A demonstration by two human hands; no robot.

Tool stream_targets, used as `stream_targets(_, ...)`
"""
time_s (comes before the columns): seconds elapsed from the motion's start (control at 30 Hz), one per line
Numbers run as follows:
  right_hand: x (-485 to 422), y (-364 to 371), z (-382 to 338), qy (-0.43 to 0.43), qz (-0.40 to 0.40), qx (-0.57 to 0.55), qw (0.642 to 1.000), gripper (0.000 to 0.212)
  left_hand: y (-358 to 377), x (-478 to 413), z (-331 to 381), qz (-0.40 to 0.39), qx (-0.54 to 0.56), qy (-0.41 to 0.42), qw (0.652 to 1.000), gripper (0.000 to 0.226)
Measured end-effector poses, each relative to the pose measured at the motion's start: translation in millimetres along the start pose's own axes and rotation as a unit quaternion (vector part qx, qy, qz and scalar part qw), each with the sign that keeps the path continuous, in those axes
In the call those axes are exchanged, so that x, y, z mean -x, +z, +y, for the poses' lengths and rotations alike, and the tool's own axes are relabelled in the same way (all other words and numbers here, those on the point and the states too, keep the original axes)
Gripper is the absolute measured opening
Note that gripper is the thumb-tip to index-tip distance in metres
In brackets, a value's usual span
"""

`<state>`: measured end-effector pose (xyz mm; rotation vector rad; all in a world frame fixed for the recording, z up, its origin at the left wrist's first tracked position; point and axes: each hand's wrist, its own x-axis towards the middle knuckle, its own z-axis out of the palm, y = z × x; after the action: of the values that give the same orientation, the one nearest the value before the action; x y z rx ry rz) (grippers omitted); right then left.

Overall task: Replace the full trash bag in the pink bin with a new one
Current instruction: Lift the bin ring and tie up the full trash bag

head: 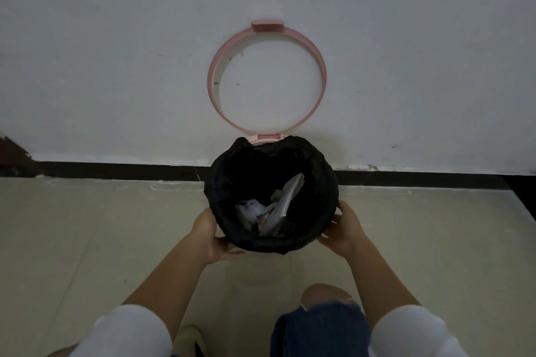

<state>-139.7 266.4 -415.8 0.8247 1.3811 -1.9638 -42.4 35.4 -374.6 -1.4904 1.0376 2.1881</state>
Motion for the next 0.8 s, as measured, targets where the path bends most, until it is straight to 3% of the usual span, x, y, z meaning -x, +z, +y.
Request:
stream_targets(0.07,3.7,-1.4,-1.7,-0.025,-0.006,-0.02,0.999,0.019,-3.2,-0.5,-1.9,-0.005,0.02,-0.012,1.0,0.024)
stream_targets(0.17,10.9,-5.5,-1.6,-0.074,0.013,-0.013,0.997,0.017,-10.8,-2.6,-8.2,0.004,-0.013,-0.001,1.0,0.016)
stream_targets(0.33,27.9,-8.1,0.0,-0.212,0.132,0.181,0.951,0.033,-20.2,2.0,-7.0,0.034,-0.191,0.034,0.98,0.016)
stream_targets(0.43,39.5,-3.1,-2.8,-0.228,0.101,0.238,0.938,0.037,-25.1,9.6,8.1,0.024,-0.295,0.036,0.954,0.012)
stream_targets(0.5,40.7,0.6,-9.9,-0.207,0.077,0.216,0.951,0.036,-27.6,18.3,20.0,0.005,-0.326,0.026,0.945,0.006)
stream_targets(0.6,35.6,5.4,-27.3,-0.16,0.045,0.115,0.979,0.024,-32.8,22.6,36.2,0.017,-0.307,0.055,0.95,0.008)
stream_targets(0.67,30.2,9.6,-38.6,-0.168,0.06,0.118,0.977,0.019,-34.5,20.1,43.6,0.056,-0.228,0.11,0.966,0.01)
stream_targets(0.73,19.7,12.5,-46.0,-0.193,0.118,0.132,0.965,0.03,-32.5,18.5,48.4,0.097,-0.114,0.147,0.978,0.019)
stream_targets(0.8,11.2,11.1,-48.7,-0.162,0.159,0.114,0.967,0.044,-28.8,17.9,48.9,0.127,-0.051,0.132,0.982,0.038)
